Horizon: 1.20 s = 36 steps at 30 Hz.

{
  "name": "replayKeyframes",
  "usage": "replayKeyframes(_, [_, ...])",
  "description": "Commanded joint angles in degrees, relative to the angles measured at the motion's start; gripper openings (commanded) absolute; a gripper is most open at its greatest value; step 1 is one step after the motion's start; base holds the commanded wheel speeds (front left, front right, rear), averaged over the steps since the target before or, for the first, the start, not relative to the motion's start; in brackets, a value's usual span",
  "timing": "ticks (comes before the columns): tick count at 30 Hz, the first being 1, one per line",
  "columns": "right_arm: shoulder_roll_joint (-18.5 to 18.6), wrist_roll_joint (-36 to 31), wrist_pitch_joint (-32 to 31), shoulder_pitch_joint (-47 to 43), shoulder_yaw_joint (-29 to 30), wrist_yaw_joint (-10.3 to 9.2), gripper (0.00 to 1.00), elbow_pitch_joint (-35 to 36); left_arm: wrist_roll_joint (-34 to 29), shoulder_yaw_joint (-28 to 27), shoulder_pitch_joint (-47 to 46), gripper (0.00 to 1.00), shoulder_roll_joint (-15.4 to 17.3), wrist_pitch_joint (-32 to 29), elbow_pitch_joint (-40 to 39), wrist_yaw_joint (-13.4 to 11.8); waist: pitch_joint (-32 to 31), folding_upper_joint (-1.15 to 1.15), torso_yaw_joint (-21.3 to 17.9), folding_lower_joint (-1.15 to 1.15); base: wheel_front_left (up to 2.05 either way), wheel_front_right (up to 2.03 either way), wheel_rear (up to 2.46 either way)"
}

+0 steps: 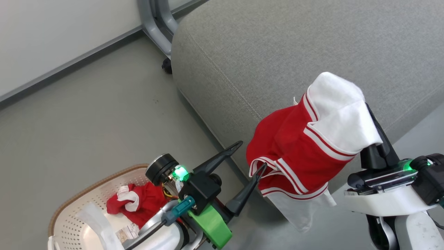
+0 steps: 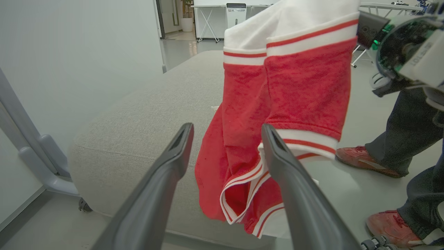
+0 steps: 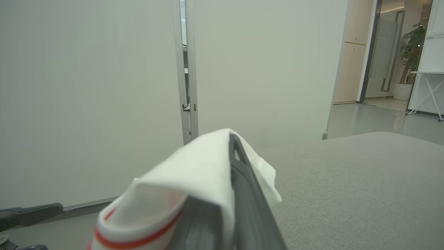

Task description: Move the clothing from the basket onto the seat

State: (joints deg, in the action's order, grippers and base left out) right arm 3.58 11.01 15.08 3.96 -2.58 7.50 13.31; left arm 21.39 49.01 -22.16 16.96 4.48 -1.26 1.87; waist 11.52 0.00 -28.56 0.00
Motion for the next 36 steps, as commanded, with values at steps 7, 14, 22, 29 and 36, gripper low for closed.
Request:
replayKeyframes(7, [-0.4,-1.5,0.1,3.4,4.0,-0.02,0.00,4.3,-0.8,0.7,-3.7,1.00,1.0,-2.5,0.0,1.2,8.6,0.00,-3.4,0.00,0.00,0.00,0.00])
replayKeyframes(14, [4.4,-1.2,0.1,17.6,10.3,-0.03,0.00,6.6,-2.4,0.5,-5.8,1.00,3.8,-6.2,-2.7,0.5,16.5,0.00,-2.8,0.00,0.00,0.00,0.00])
replayKeyframes(22, [15.9,-5.5,0.1,34.5,15.2,-0.04,0.00,-1.4,-3.8,0.3,-9.6,1.00,5.2,-9.7,-6.0,0.9,23.5,0.00,2.0,0.00,0.00,0.00,0.00])
replayKeyframes(29, [20.4,-9.4,0.1,44.3,15.6,-0.04,0.00,-14.8,-4.5,-0.4,-11.6,1.00,6.3,-10.3,-7.3,0.5,26.7,0.00,5.0,0.00,0.00,0.00,0.00])
replayKeyframes(36, [18.4,-9.0,0.1,45.3,14.8,-0.04,0.00,-32.3,-5.0,0.3,-12.8,1.00,5.6,-10.3,-7.3,0.8,28.8,0.00,7.2,0.00,0.00,0.00,0.00])
